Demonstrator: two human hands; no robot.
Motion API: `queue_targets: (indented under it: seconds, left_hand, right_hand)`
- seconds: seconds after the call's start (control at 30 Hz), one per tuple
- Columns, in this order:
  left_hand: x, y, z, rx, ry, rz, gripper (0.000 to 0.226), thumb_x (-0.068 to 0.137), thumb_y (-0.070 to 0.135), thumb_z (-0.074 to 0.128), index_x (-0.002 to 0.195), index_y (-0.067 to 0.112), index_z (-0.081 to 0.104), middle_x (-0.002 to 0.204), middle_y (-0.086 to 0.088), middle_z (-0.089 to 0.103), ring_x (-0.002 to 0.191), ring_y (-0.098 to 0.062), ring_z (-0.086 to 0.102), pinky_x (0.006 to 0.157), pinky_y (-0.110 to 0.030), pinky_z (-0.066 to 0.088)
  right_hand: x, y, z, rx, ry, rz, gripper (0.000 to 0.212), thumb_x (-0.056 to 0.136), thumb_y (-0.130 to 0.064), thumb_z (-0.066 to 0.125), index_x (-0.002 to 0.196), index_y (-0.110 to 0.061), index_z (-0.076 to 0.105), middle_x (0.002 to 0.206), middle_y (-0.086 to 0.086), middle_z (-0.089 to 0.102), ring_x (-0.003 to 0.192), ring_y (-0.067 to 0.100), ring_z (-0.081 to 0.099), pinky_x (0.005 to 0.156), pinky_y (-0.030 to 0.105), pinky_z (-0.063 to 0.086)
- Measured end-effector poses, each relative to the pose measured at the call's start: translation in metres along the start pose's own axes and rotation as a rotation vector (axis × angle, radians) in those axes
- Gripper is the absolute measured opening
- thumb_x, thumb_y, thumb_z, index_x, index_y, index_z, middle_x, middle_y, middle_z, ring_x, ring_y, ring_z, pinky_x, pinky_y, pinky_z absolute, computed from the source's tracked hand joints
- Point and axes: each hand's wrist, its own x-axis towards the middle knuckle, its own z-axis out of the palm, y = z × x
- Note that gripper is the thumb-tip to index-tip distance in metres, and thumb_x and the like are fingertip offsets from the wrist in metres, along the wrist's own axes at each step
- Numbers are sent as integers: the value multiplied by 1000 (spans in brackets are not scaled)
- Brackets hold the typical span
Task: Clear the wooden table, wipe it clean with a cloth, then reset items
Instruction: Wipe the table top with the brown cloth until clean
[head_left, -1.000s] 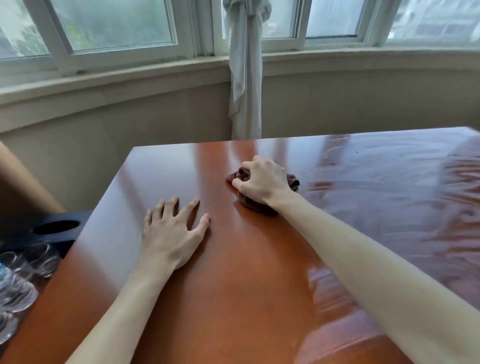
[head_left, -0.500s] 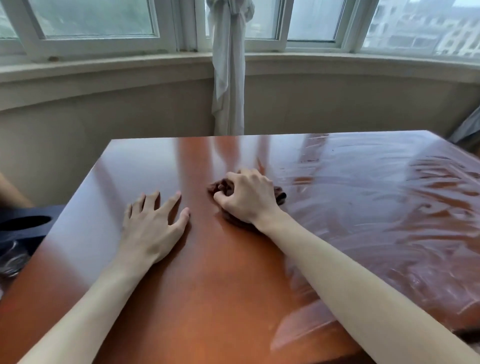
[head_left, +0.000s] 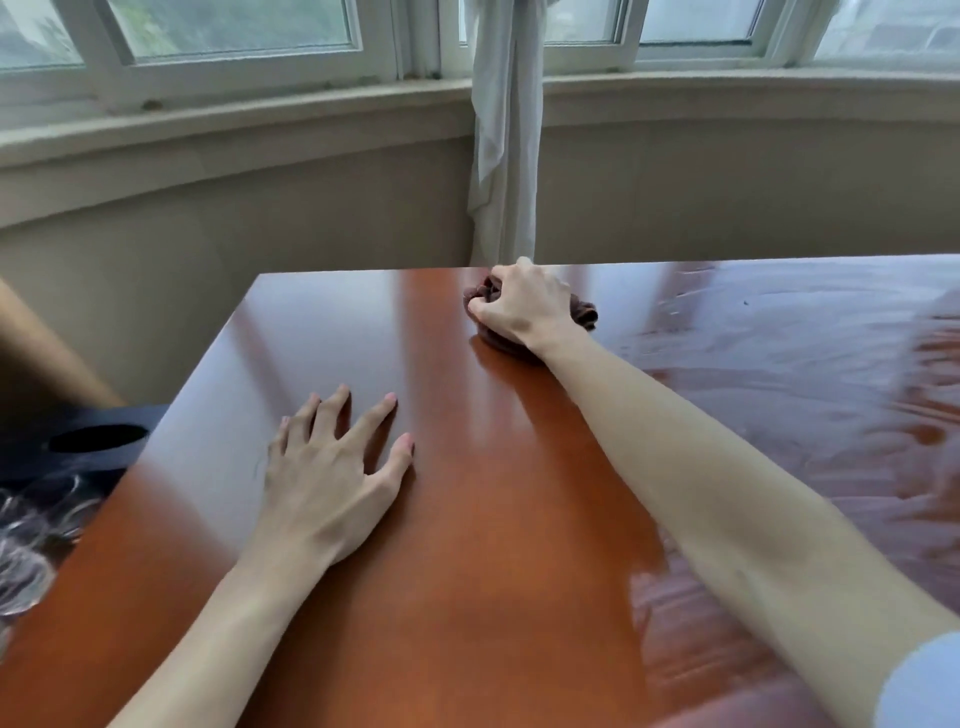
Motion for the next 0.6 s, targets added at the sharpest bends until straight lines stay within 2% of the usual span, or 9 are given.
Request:
queue_targets:
  seconds: [0.07, 0.17, 0.23, 0.37, 0.47, 0.6]
  left_hand:
    - [-1, 1, 0, 7, 9, 19, 67, 89, 73, 21, 151, 50, 34, 162, 0, 28, 151, -25, 17, 124, -46, 11]
    - [-2, -1, 0, 20, -3, 33, 61, 96, 68, 27, 151, 46, 36, 161, -7, 31, 149, -31, 23, 122, -47, 14]
    - [-3, 0, -2, 37, -30, 47, 69, 90, 72, 21, 152, 46, 35, 160, -11, 31, 148, -34, 25, 121, -49, 16]
    - [-2, -2, -1, 32, -25, 59, 80, 80, 75, 12, 151, 47, 34, 160, -12, 31, 147, -35, 26, 121, -51, 19]
    - [-1, -4, 2, 22, -18, 54, 77, 83, 73, 15, 153, 46, 31, 160, -12, 31, 147, -35, 25, 121, -50, 17]
    - [0, -4, 4, 12, 0, 62, 61, 96, 66, 26, 153, 46, 33, 161, -9, 29, 149, -33, 22, 123, -49, 13]
  right_hand:
    - [-58, -4, -15, 8, -4, -66, 27, 82, -53, 57, 79, -26, 51, 91, 1, 49, 98, 38, 60, 87, 42, 49]
    - [-157, -12, -37, 31, 5, -158, 29, 84, -55, 58, 80, -27, 56, 91, 2, 55, 91, 35, 60, 82, 41, 51]
    - [-219, -15, -52, 42, 39, -203, 33, 83, -57, 58, 83, -25, 63, 89, 0, 56, 87, 30, 58, 74, 36, 47]
    - [-309, -24, -67, 42, 89, -285, 36, 75, -59, 57, 81, -25, 66, 85, -5, 55, 78, 24, 55, 66, 30, 37]
    - [-300, -23, -68, 56, 79, -293, 34, 74, -60, 57, 77, -26, 63, 82, -7, 54, 77, 22, 55, 65, 29, 34]
    - [-207, -18, -48, 37, 49, -217, 33, 82, -60, 59, 78, -27, 58, 85, -2, 54, 87, 29, 58, 71, 35, 44]
